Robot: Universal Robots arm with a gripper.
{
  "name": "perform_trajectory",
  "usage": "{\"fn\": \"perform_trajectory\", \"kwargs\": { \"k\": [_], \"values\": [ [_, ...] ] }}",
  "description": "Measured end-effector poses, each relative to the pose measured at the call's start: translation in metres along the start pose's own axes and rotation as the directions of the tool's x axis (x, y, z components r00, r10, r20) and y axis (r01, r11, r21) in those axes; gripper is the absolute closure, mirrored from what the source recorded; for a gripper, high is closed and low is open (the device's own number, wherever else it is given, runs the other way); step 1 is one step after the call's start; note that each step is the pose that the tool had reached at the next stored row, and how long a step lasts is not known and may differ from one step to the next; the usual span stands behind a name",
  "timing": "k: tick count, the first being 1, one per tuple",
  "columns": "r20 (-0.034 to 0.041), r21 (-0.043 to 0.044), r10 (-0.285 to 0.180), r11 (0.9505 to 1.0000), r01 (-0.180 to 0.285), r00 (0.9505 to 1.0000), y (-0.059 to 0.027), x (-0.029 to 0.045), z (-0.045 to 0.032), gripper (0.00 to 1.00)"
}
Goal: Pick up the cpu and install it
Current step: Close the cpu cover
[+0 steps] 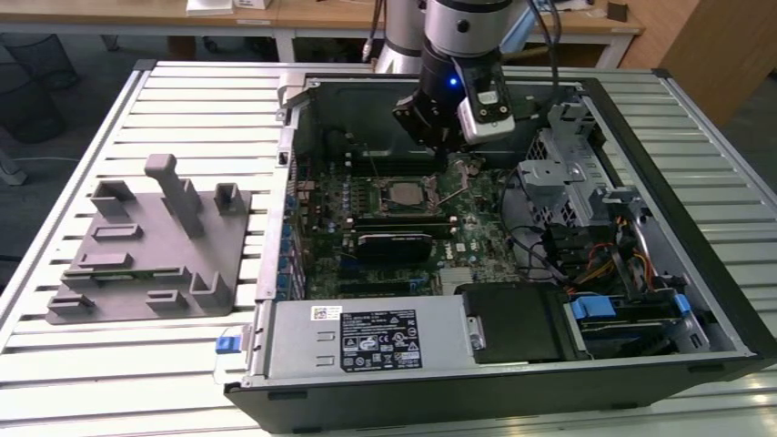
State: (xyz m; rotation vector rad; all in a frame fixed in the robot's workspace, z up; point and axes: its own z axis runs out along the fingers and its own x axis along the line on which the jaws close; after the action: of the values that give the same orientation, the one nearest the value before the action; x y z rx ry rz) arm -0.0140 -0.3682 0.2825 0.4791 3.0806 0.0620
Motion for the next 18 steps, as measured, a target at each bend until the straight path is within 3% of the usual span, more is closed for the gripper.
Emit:
{"fn": "perform_trajectory", "kwargs": {
  "k": [8,18],
  "values": [
    [0.0002,0.0007,0.0,1.0,0.0,1.0,0.0028,-0.0034,0.0075,0.89],
    [0.0003,0.0005,0.0,1.0,0.0,1.0,0.0157,-0.0152,0.0147,0.89]
  ]
}}
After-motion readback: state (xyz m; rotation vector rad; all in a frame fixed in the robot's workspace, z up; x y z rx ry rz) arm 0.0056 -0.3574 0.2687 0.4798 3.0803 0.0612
